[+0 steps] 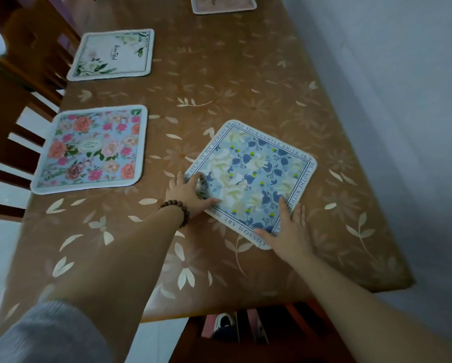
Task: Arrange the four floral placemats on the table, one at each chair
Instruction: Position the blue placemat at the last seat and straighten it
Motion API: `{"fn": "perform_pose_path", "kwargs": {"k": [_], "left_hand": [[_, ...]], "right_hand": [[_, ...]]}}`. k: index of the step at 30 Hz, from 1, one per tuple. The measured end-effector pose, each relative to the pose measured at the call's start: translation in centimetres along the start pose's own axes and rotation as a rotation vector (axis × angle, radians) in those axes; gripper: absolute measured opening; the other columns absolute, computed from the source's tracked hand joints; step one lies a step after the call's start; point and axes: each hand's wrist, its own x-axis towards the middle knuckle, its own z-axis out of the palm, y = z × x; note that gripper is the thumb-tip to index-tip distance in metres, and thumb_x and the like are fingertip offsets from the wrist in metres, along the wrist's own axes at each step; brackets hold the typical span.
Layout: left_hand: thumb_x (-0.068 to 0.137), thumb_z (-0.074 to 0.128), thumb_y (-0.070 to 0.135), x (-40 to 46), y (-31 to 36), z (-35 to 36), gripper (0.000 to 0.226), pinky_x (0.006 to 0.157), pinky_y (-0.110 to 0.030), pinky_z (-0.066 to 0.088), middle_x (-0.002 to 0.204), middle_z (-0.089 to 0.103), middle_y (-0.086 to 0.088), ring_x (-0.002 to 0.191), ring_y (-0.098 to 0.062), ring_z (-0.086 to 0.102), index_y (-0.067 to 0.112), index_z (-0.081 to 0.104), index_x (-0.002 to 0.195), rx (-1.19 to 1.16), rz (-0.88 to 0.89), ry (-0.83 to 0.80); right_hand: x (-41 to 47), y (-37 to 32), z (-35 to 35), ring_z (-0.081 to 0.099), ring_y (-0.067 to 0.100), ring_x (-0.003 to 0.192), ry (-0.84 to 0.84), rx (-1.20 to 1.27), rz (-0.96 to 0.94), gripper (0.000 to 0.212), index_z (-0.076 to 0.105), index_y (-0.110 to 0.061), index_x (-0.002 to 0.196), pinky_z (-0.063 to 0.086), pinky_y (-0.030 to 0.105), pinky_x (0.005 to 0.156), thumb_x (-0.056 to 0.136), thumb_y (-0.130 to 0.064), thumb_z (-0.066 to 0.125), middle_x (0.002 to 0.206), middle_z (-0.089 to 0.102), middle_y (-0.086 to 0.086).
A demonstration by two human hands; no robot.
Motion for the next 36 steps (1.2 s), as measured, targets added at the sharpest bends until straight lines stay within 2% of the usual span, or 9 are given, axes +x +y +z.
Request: {"fn": "perform_pose_path", "kwargs": {"k": [5,10,17,21,23,25,28,33,36], "left_hand": [[0.067,0.061,0.072,-3.8,-0.2,0.7,0.092,0.105,-0.046,0.028,0.147,0.030,-0.009,0.131,-0.033,0.026,0.037,0.024,0.144,-0.079,0.029,0.002],[0.071,0.061,0.067,-9.0,0.2,2.9,0.089,0.106,-0.047,0.033,0.146,0.035,-0.004,0.129,-0.030,0.033,0.033,0.025,0.144,-0.123,0.065,0.003],[0.072,0.052,0.069,-15.9,1.6,6.6,0.085,0.102,-0.043,0.037,0.139,0.046,-0.001,0.123,-0.023,0.039,0.039,0.018,0.145,-0.144,0.161,-0.053],[0.072,0.040,0.073,-16.4,2.3,6.5,0.077,0.096,-0.039,0.040,0.119,0.058,-0.004,0.110,-0.025,0.050,0.040,0.026,0.141,-0.014,0.210,-0.078],[0.078,0.043,0.068,-15.6,2.8,6.0,0.070,0.096,-0.037,0.035,0.119,0.060,-0.002,0.111,-0.023,0.051,0.036,0.033,0.139,0.021,0.277,-0.072],[0.081,0.047,0.064,-14.2,3.1,5.0,0.067,0.098,-0.038,0.031,0.129,0.055,0.000,0.118,-0.021,0.046,0.031,0.037,0.138,0.028,0.306,0.014],[0.081,0.050,0.063,-11.2,2.9,3.0,0.073,0.105,-0.043,0.028,0.145,0.038,-0.001,0.131,-0.021,0.031,0.027,0.033,0.141,0.015,0.287,0.125],[0.080,0.055,0.062,-5.7,1.8,0.7,0.086,0.111,-0.051,0.016,0.158,0.005,-0.006,0.143,-0.025,0.006,0.029,0.014,0.148,0.052,0.178,0.075],[0.078,0.053,0.067,-2.6,1.4,0.0,0.093,0.113,-0.050,0.011,0.158,-0.002,-0.008,0.144,-0.025,-0.001,0.029,0.008,0.149,0.093,0.120,0.046]], "right_hand": [[3.2,2.1,-3.1,-0.009,0.028,0.145,-0.055,-0.001,-0.049,0.106,-0.002,-0.041,0.147,0.012,0.047,0.114,0.061,-0.086,0.039,0.158,-0.004,0.014],[6.5,2.9,-5.4,-0.010,0.032,0.144,-0.149,-0.099,-0.127,0.103,0.002,-0.040,0.148,0.009,0.052,0.114,0.065,-0.084,0.045,0.158,-0.005,0.014],[10.1,1.5,-6.8,-0.015,0.034,0.143,-0.275,-0.164,-0.117,0.117,0.003,-0.042,0.147,0.011,0.061,0.113,0.048,-0.090,0.043,0.157,-0.016,0.012],[9.7,1.6,-6.6,-0.016,0.035,0.143,-0.244,-0.275,-0.134,0.113,-0.002,-0.036,0.149,0.007,0.055,0.114,0.059,-0.089,0.042,0.156,-0.017,0.017],[8.3,1.7,-6.0,-0.015,0.036,0.143,-0.181,-0.282,-0.134,0.109,-0.006,-0.033,0.149,0.005,0.053,0.114,0.065,-0.087,0.039,0.156,-0.016,0.019],[5.9,2.0,-4.9,-0.016,0.036,0.143,-0.083,-0.215,-0.094,0.106,-0.007,-0.030,0.149,0.002,0.052,0.115,0.070,-0.083,0.040,0.155,-0.016,0.020],[1.9,2.5,-2.9,-0.020,0.036,0.141,0.025,-0.124,0.025,0.104,-0.007,-0.025,0.150,-0.003,0.049,0.115,0.076,-0.076,0.045,0.153,-0.022,0.021],[-3.3,1.5,0.1,-0.017,0.037,0.142,0.087,0.030,0.212,0.103,-0.008,-0.015,0.149,-0.003,0.047,0.116,0.081,-0.069,0.047,0.153,-0.017,0.028],[-5.2,0.2,1.7,-0.015,0.037,0.142,0.115,0.064,0.247,0.103,-0.006,-0.013,0.150,-0.002,0.046,0.116,0.082,-0.069,0.046,0.154,-0.009,0.027]]}}
